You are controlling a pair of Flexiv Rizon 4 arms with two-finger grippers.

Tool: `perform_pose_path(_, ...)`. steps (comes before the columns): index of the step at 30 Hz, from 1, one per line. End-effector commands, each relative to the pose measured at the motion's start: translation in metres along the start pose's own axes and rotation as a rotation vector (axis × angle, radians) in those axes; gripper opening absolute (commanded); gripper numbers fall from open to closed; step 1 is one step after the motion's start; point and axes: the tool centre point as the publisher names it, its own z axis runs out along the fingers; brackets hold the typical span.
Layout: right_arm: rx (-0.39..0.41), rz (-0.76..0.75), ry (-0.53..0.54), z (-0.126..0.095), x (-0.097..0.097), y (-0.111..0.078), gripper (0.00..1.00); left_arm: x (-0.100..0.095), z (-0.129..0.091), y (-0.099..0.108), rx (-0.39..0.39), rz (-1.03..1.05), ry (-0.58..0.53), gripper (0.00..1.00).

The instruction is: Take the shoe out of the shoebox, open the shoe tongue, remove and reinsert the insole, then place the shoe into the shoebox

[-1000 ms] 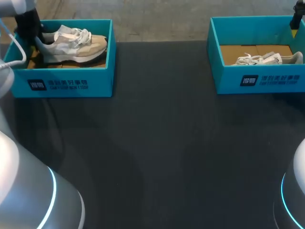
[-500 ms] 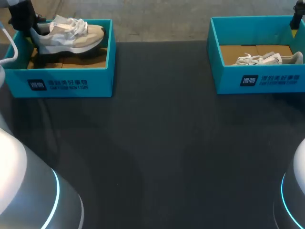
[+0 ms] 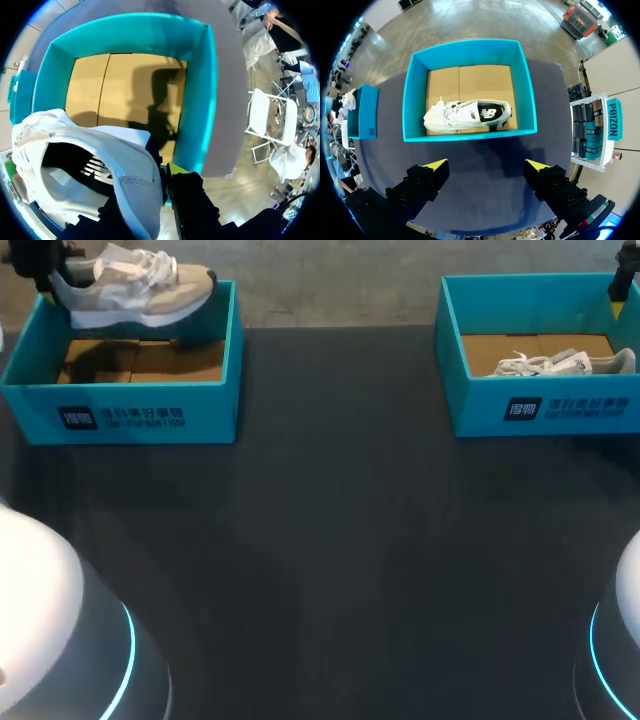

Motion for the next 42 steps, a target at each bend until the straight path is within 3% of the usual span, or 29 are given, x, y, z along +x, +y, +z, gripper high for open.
perform_pose_path(1,-0.001,0.002,-0.001,0.000,0.000,-0.001,1.00,0.002,-0.055,-0.046,-0.118,-0.018,-0.009,0.00)
perform_pose_path(10,-0.001,0.002,-0.001,0.000,0.000,-0.001,1.00,-0.006,-0.107,-0.093,-0.153,-0.071,-0.010,0.00)
perform_pose_path(18,-0.001,0.002,-0.001,0.000,0.000,-0.001,1.00,-0.021,-0.145,-0.165,-0.185,-0.056,-0.009,0.00)
perform_pose_path(30,-0.001,0.002,-0.001,0.000,0.000,-0.001,1.00,-0.060,-0.159,-0.263,-0.199,-0.034,0.011,0.00)
perform_pose_path(42,-0.001,0.002,-0.001,0.000,0.000,-0.001,1.00,-0.060,-0.159,-0.263,-0.199,-0.034,0.011,0.00)
